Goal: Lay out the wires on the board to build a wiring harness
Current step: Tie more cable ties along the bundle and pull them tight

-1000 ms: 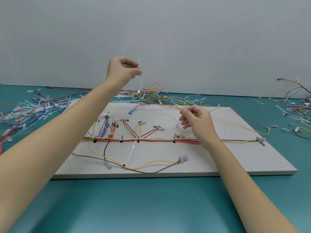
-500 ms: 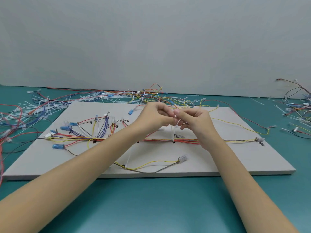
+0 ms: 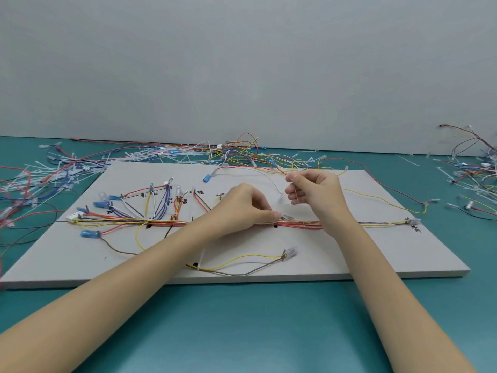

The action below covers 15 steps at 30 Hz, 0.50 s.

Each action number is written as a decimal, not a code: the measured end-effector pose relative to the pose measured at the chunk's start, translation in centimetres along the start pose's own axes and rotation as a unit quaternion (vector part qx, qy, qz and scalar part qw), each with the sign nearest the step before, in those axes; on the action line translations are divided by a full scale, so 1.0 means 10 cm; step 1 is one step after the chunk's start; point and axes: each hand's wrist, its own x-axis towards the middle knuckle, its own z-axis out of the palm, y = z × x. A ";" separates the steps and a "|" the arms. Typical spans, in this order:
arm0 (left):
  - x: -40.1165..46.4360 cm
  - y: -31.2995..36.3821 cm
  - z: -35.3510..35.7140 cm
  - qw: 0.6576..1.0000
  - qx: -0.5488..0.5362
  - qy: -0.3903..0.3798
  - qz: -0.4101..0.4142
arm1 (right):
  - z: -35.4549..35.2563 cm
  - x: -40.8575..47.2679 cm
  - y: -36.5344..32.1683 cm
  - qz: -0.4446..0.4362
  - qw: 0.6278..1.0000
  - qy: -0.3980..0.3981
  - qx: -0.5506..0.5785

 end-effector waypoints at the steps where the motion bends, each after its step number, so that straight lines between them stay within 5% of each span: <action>1: -0.01 0.00 0.00 1.000 0.001 -0.006 0.006 | 0.00 0.01 0.02 -0.002 1.000 -0.003 -0.022; 7: -0.04 -0.03 0.04 0.998 0.033 -0.008 0.061 | -0.04 0.09 0.16 -0.021 0.959 0.031 -0.282; 15: -0.02 -0.03 0.07 0.998 0.017 0.010 0.059 | -0.02 -0.02 0.05 -0.007 0.963 -0.099 -0.250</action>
